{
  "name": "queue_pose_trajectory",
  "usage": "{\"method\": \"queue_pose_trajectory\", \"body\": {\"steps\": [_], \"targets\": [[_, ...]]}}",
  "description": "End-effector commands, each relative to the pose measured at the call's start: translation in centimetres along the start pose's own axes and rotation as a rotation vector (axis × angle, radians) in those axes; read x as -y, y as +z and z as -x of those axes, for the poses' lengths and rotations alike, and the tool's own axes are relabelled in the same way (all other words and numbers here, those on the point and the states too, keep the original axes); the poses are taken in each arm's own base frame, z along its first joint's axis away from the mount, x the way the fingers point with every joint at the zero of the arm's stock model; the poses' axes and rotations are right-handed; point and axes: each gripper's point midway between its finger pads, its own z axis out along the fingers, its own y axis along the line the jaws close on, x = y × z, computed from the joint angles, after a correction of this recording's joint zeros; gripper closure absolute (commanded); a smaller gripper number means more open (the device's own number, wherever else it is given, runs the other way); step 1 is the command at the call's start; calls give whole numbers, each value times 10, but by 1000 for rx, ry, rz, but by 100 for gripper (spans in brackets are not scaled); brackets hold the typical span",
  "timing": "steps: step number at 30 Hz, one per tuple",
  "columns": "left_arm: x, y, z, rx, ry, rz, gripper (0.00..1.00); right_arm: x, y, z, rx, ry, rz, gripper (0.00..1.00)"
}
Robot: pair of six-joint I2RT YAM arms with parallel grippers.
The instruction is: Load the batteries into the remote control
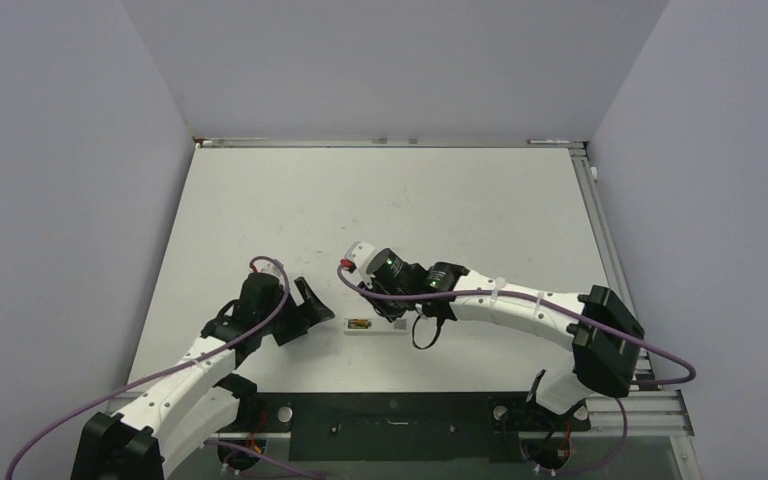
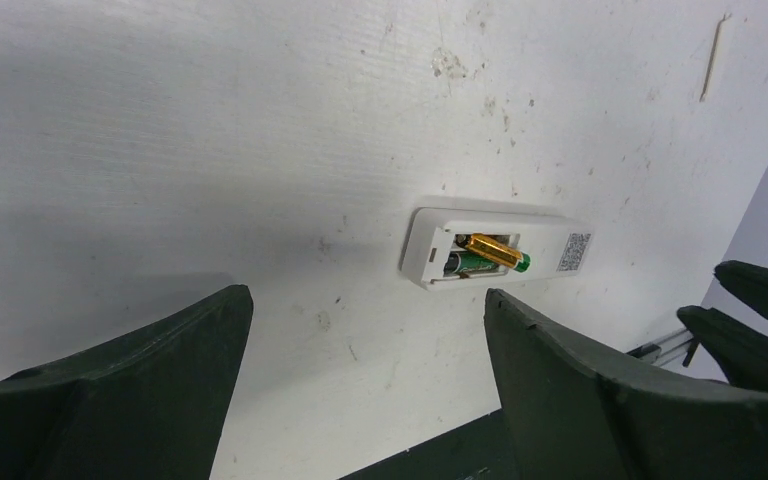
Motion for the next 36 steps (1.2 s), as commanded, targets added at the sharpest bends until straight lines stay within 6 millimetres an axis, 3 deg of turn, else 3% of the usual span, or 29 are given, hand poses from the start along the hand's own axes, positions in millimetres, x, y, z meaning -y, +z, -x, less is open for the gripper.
{"method": "queue_pose_trajectory", "body": {"steps": [1, 9, 15, 27, 36], "targets": [[26, 7, 1, -23, 48, -146, 18, 13, -19, 7, 100, 173, -109, 73], [48, 21, -3, -72, 60, -267, 27, 28, -27, -13, 212, 423, -201, 72], [54, 28, -8, -118, 70, -301, 34, 26, -30, -20, 240, 463, -178, 73], [62, 41, -32, -208, 89, -323, 51, 14, -24, -27, 232, 525, -84, 91], [64, 36, -47, -226, 111, -323, 57, 7, -10, -32, 209, 567, -54, 90]]}}
